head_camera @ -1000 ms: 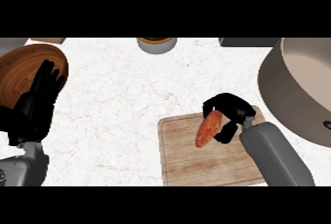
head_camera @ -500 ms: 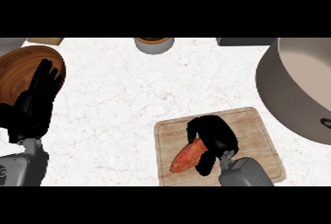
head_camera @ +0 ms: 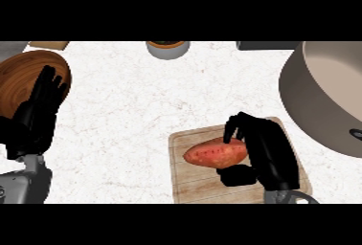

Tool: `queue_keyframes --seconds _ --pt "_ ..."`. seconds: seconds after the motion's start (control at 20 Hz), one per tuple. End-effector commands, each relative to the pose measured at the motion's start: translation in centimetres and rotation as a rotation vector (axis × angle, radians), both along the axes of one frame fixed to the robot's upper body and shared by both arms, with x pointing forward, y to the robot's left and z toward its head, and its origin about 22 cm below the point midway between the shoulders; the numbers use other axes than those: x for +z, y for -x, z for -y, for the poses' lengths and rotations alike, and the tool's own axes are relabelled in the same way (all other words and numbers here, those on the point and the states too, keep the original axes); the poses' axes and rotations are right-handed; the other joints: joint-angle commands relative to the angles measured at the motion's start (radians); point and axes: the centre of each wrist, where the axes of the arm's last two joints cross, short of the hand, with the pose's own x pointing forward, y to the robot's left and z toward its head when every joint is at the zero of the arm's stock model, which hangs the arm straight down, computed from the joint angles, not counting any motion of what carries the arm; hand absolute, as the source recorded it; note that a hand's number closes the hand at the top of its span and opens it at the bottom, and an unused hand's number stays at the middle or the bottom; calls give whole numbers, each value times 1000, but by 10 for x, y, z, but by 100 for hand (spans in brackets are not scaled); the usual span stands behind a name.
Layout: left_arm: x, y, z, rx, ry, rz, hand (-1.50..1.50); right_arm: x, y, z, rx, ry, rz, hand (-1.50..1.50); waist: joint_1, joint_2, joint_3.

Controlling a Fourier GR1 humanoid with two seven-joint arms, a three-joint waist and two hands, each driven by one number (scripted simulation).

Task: Pick the sweet potato from the cutting board and place it in the pot

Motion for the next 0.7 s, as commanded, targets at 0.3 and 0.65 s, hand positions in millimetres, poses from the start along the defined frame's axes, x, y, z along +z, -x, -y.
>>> queue_keyframes --seconds 0.3,0.65 --pt "10 2 4 -22 -1 -3 0 66 18 53 -323 -137 356 150 14 5 1" --pt "-1 -10 -15 -16 10 -8 0 90 10 115 -416 -135 376 150 13 8 0"
